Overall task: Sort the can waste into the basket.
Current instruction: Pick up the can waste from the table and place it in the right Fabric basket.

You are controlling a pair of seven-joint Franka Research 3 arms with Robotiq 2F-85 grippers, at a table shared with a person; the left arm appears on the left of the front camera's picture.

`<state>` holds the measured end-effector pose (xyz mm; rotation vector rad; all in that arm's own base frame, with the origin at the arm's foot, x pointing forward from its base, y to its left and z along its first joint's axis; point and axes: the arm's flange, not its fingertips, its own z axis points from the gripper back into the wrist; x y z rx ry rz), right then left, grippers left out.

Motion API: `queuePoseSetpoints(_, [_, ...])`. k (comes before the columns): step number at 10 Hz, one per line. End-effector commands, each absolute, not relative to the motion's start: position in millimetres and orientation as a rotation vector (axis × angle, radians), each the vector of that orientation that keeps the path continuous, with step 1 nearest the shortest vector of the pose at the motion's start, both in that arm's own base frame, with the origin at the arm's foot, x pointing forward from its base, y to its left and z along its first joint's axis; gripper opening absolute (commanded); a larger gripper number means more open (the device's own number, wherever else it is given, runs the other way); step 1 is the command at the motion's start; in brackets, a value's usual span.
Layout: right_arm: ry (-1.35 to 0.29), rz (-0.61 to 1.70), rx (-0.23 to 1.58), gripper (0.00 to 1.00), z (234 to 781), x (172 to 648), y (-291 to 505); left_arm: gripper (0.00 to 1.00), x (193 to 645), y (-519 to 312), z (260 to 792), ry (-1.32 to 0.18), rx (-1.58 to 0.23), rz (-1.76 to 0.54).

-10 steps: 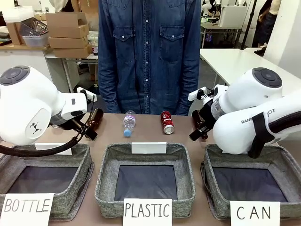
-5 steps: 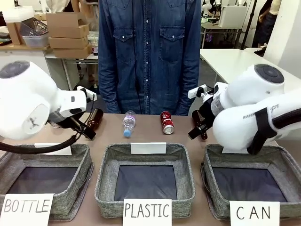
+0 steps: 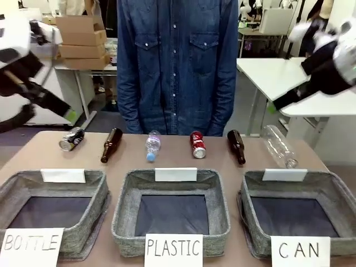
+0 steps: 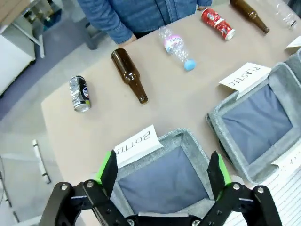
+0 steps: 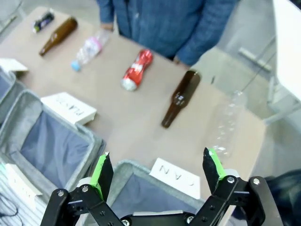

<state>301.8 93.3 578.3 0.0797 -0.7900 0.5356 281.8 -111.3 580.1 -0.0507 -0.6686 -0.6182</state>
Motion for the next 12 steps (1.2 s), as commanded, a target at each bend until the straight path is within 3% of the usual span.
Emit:
queuePoseSetpoints(1, [-0.719, 0.543, 0.106, 1.0, 555.8, 316.5, 100.2, 1.0, 322.6, -126.7, 535.0, -0.58, -0.04, -0.625])
queuePoseSetpoints(2, [-0.79, 0.536, 0.08, 1.0, 578.3, 301.8, 93.3, 1.0, 281.8, -111.3, 580.1, -0.669, -0.051, -0.618])
queuePoseSetpoints(3, [-0.69, 0.477, 0.268, 1.0, 568.1, 308.5, 90.5, 1.0, 294.4, -108.3, 573.3, -0.463, -0.316, -0.745])
queuePoseSetpoints(4, [-0.587, 0.419, 0.542, 1.0, 564.0, 309.3, 73.7, 1.0, 306.4, -90.5, 576.4, -0.306, -0.543, -0.691])
queuePoseSetpoints(5, [-0.355, 0.276, 0.868, 1.0, 563.5, 311.9, 55.0, 1.0, 316.1, -68.5, 575.6, -0.157, -0.762, -0.654])
queuePoseSetpoints(6, [-0.197, 0.155, 1.09, 1.0, 560.0, 315.3, 42.3, 1.0, 326.2, -50.4, 568.9, -0.063, -0.956, -0.633])
queuePoseSetpoints(7, [-0.172, 0.1, 1.232, 1.0, 554.4, 318.9, 31.8, 1.0, 336.9, -35.2, 557.9, -0.01, -1.088, -0.574])
queuePoseSetpoints(10, [-0.143, -0.148, 1.427, 1.0, 540.0, 331.4, 9.3, 1.0, 358.1, -1.8, 524.7, -0.003, -1.33, -0.341])
queuePoseSetpoints(12, [-0.157, -0.234, 1.395, 1.0, 534.4, 339.0, 10.0, 1.0, 357.0, 9.7, 528.9, -0.106, -1.314, -0.259])
